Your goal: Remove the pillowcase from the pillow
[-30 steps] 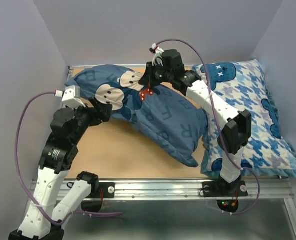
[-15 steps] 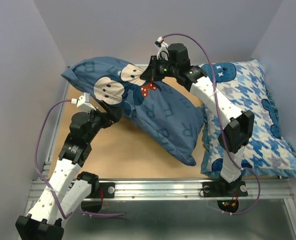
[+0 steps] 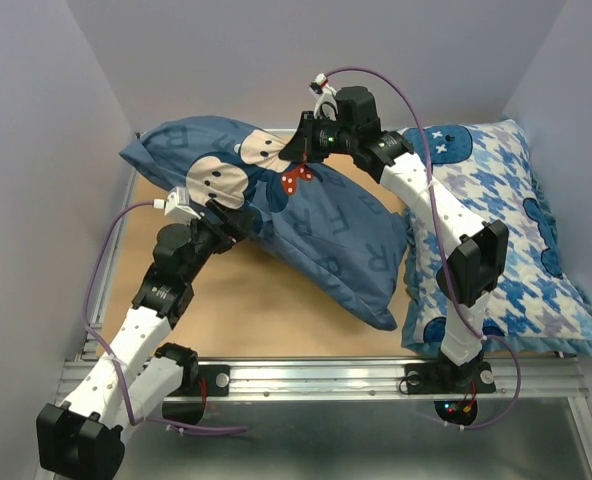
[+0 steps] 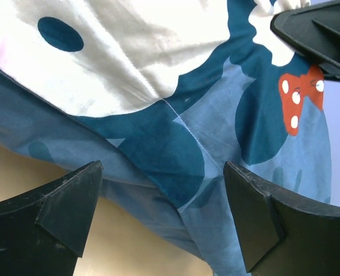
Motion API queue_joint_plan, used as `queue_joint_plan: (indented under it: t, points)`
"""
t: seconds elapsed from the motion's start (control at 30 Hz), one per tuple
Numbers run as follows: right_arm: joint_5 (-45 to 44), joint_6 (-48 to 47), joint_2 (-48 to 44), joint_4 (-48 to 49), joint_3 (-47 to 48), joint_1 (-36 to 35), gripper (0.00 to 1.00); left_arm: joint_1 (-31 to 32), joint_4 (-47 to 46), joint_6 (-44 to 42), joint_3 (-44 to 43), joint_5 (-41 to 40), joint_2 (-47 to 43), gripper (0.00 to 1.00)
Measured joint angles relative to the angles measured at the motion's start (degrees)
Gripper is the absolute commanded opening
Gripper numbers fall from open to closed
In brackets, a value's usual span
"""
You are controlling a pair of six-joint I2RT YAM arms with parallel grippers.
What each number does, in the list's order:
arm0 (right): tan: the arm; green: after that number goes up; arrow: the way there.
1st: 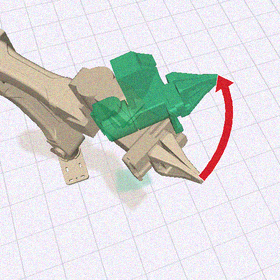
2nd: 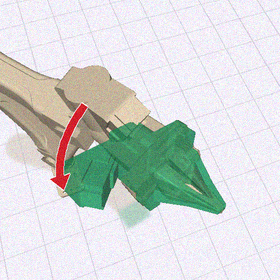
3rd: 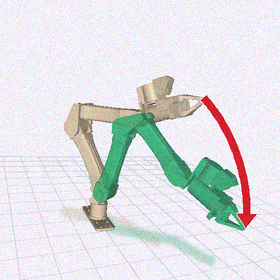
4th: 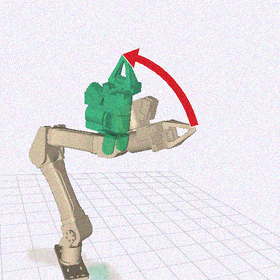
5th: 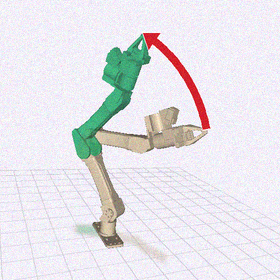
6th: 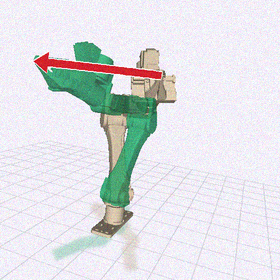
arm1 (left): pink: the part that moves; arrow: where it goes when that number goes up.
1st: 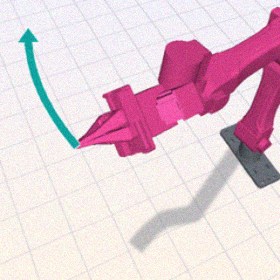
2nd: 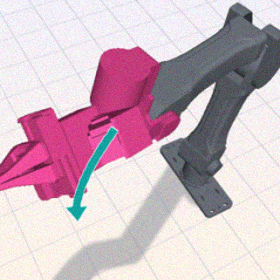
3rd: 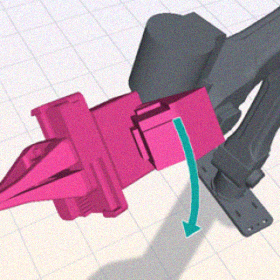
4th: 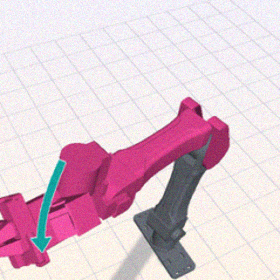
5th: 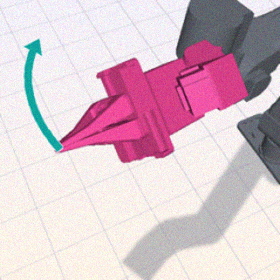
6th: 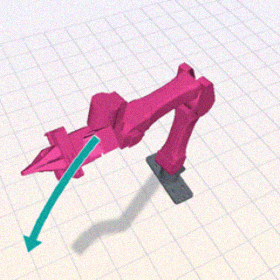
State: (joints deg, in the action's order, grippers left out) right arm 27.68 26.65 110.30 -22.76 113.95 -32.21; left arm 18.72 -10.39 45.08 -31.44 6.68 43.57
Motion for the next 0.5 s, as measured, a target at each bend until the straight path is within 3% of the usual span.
queue_joint_plan:
  t: [0.43, 0.5]
  points:
    - [0.5, 1.5, 0.0, -1.3, 3.3, 0.0, 0.01, 3.0, -5.9, 3.6, 0.0, -5.2, 4.5, 0.99]
    - [0.7, 1.7, 0.0, -1.3, 3.3, 0.0, 0.01, 3.2, -7.9, 3.7, 0.0, -5.3, 5.9, 0.90]
